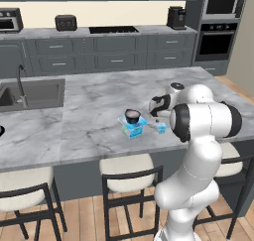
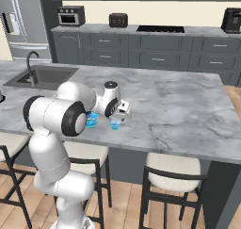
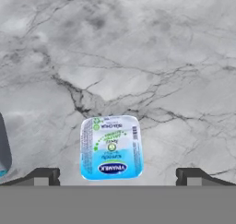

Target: Stack the yogurt containers by placing the smaller containers on top of the larger containers.

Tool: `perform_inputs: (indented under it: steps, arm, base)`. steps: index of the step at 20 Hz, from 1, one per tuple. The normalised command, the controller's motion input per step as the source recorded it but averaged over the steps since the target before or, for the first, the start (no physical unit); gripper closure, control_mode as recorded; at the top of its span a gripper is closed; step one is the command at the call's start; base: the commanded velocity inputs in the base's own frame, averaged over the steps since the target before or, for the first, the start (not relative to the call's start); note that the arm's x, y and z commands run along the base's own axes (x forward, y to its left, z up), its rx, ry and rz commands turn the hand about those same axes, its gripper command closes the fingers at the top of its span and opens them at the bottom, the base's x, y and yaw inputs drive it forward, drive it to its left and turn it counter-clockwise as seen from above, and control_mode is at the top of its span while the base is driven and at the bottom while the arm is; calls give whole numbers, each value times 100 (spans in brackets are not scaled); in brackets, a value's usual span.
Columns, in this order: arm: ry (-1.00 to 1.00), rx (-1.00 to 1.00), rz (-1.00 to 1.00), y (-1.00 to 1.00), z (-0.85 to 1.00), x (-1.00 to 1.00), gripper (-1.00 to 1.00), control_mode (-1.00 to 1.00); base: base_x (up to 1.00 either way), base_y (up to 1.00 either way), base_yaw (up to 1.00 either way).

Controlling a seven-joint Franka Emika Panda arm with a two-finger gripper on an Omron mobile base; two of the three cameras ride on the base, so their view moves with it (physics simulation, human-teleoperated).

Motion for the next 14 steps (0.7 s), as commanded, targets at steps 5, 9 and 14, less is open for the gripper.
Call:
perform_inputs:
  steps: [5,9,14]
  arm:
    - [0,1,0,2,-15,0,-100,-100]
    - [0,0,0,11,-12,0,-100,-100]
    - [0,0,0,9,-11,2,-100,-100]
  base:
    - [0,0,0]
    - [0,0,0]
    - [0,0,0]
